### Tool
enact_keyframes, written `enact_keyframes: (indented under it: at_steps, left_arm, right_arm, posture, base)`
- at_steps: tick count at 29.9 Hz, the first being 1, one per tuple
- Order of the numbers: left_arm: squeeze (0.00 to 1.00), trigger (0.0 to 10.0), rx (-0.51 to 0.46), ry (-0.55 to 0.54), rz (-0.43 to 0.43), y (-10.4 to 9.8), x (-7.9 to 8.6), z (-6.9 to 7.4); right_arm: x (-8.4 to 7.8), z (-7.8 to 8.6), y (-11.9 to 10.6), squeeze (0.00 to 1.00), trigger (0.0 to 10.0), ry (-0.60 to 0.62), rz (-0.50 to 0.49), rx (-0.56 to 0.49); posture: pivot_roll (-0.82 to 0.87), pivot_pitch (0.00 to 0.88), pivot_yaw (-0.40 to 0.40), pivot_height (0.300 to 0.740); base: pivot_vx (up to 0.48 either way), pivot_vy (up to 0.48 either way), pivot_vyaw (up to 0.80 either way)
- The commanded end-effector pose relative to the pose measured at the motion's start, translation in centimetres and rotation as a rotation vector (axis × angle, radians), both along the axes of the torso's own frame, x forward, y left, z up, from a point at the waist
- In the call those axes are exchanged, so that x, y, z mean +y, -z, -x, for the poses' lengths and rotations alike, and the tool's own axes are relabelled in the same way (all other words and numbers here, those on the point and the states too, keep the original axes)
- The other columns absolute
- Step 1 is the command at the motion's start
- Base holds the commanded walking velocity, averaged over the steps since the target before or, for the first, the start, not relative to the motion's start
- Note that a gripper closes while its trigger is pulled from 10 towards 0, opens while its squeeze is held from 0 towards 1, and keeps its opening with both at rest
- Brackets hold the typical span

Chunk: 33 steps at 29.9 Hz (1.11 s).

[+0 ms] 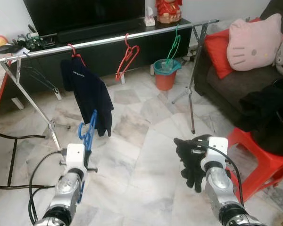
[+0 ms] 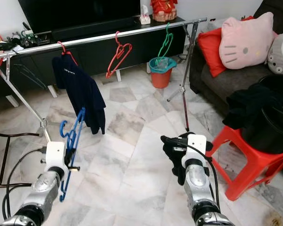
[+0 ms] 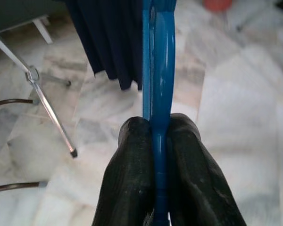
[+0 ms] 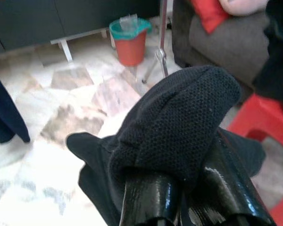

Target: Hang hanger

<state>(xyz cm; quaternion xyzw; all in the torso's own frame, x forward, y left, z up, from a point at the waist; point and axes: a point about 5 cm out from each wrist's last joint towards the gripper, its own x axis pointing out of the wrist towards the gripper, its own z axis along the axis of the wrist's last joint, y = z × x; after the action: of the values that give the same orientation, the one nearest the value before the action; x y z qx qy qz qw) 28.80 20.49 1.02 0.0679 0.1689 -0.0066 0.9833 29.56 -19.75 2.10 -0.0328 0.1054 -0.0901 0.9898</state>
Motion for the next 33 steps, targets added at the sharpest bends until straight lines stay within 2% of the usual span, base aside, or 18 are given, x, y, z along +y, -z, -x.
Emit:
enact_keyframes:
  at_steps: [1, 2, 4, 5, 6, 7, 9, 10, 11, 12, 13, 14, 16, 19, 27, 32, 33]
  left_arm:
    - [0.00, 10.0, 0.192, 0.052, -0.173, 2.8, 1.5, 2.7]
    - [0.00, 10.0, 0.275, 0.057, -0.226, 4.0, 2.2, 4.1]
    - [0.00, 10.0, 0.371, 0.048, -0.271, 5.4, 3.2, 6.1]
    - [0.00, 10.0, 0.371, 0.048, -0.271, 5.4, 3.2, 6.1]
    - [0.00, 10.0, 0.399, 0.046, -0.278, 5.8, 3.6, 6.8]
    - [0.00, 10.0, 0.399, 0.046, -0.278, 5.8, 3.6, 6.8]
    - [0.00, 10.0, 0.489, 0.025, -0.276, 7.0, 4.3, 9.1]
    - [0.00, 10.0, 0.489, 0.025, -0.276, 7.0, 4.3, 9.1]
    - [0.00, 10.0, 0.558, 0.000, -0.270, 7.9, 4.7, 10.8]
    - [0.00, 10.0, 0.558, 0.000, -0.270, 7.9, 4.7, 10.8]
    - [0.00, 10.0, 0.616, -0.028, -0.258, 8.6, 5.0, 12.3]
    - [0.00, 10.0, 0.616, -0.028, -0.258, 8.6, 5.0, 12.3]
    - [0.00, 10.0, 0.683, -0.075, -0.214, 9.6, 4.9, 14.5]
    - [0.00, 10.0, 0.686, -0.098, -0.185, 9.9, 4.5, 15.0]
    - [0.00, 10.0, 0.667, -0.105, -0.145, 10.0, 3.5, 14.5]
    - [0.00, 10.0, 0.673, -0.100, -0.139, 10.0, 3.2, 14.5]
    - [0.00, 10.0, 0.675, -0.102, -0.138, 10.1, 3.2, 14.5]
  right_arm:
    - [0.4, 0.2, 0.3, 0.00, 10.0, -0.007, -0.008, 0.013]
    - [0.5, 0.3, 0.5, 0.00, 10.0, -0.008, -0.011, 0.023]
    - [0.7, 0.3, 0.5, 0.00, 10.0, -0.013, -0.012, 0.028]
    - [0.7, 0.3, 0.5, 0.00, 10.0, -0.013, -0.012, 0.028]
    - [0.8, 0.2, 0.4, 0.00, 10.0, -0.016, -0.012, 0.026]
    - [0.8, 0.2, 0.4, 0.00, 10.0, -0.016, -0.012, 0.026]
    - [0.9, -0.1, 0.2, 0.00, 10.0, -0.021, -0.020, 0.014]
    - [0.9, -0.1, 0.2, 0.00, 10.0, -0.021, -0.020, 0.014]
    - [1.1, -0.1, 0.1, 0.00, 10.0, -0.028, -0.020, 0.013]
    - [1.1, -0.1, 0.1, 0.00, 10.0, -0.028, -0.020, 0.013]
    - [1.2, -0.1, 0.1, 0.00, 10.0, -0.035, -0.021, 0.010]
    - [1.2, -0.1, 0.1, 0.00, 10.0, -0.035, -0.021, 0.010]
    - [1.3, 0.1, 0.2, 0.00, 10.0, -0.048, -0.018, 0.003]
    - [1.3, 0.4, 0.3, 0.00, 10.0, -0.059, -0.011, -0.002]
    - [1.4, 0.7, 0.5, 0.00, 10.0, -0.051, -0.049, -0.007]
    - [1.7, 0.3, 0.2, 0.00, 10.0, -0.072, -0.035, -0.014]
    - [1.9, 0.3, 0.0, 0.00, 10.0, -0.098, -0.004, -0.017]
  posture:
    - [0.02, 0.000, 0.035, 0.740]
    - [0.02, 0.000, 0.031, 0.740]
    - [0.02, 0.000, 0.029, 0.740]
    - [0.02, 0.000, 0.029, 0.740]
    - [0.02, 0.000, 0.028, 0.740]
    - [0.02, 0.000, 0.028, 0.740]
    - [0.02, 0.000, 0.016, 0.740]
    - [0.02, 0.000, 0.016, 0.740]
    - [0.01, 0.000, 0.016, 0.740]
    - [0.01, 0.000, 0.016, 0.740]
    - [0.00, 0.000, 0.020, 0.740]
    - [0.00, 0.000, 0.020, 0.740]
    - [-0.02, 0.000, 0.024, 0.740]
    - [-0.01, 0.000, 0.017, 0.740]
    - [0.01, 0.000, 0.006, 0.740]
    - [0.00, 0.000, 0.009, 0.740]
    - [0.00, 0.000, 0.007, 0.740]
  base:
    - [0.000, 0.000, 0.00]
    - [0.000, 0.000, 0.00]
    - [0.000, 0.000, 0.00]
    - [0.000, 0.000, 0.00]
    - [0.000, 0.000, 0.00]
    - [0.000, 0.000, 0.00]
    - [0.000, 0.000, 0.00]
    - [0.000, 0.000, 0.00]
    - [0.000, 0.000, 0.00]
    - [0.000, 0.000, 0.00]
    - [0.000, 0.000, 0.00]
    - [0.000, 0.000, 0.00]
    - [0.000, 0.000, 0.00]
    - [0.000, 0.320, 0.34]
    - [0.000, 0.465, 0.07]
    - [0.000, 0.344, 0.00]
    - [0.000, 0.341, 0.80]
